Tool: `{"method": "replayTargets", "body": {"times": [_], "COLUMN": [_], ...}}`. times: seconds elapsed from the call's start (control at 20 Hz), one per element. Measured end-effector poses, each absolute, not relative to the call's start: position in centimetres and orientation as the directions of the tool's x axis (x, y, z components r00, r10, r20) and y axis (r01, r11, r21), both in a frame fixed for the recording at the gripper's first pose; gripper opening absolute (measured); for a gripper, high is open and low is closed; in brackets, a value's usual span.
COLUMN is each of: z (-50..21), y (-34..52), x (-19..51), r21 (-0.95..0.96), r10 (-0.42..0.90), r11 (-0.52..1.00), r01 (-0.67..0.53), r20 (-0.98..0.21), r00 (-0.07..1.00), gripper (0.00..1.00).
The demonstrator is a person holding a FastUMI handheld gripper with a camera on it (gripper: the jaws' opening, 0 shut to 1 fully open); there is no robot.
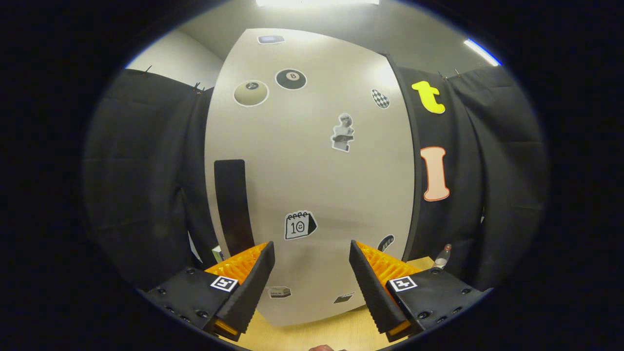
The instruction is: Open the shoe cabinet door, grab the shoes and put them into the shoe cabinet, then close the shoe cabinet door.
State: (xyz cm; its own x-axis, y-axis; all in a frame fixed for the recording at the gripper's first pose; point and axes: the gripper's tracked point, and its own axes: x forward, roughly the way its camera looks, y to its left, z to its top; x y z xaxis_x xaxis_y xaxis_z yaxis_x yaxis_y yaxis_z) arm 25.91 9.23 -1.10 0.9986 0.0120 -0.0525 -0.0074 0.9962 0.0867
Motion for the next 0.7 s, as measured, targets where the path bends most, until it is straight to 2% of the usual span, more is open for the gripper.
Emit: {"method": "replayTargets", "body": {"times": [0.7], "z": [3.0], "y": [7.6], "x": [20.4], "r21": [0.113], "r10": [0.077], "r11": [0.990], "r01": [-0.081], "r20": [0.034], "r00": [0.996], "gripper": [0.96]}}
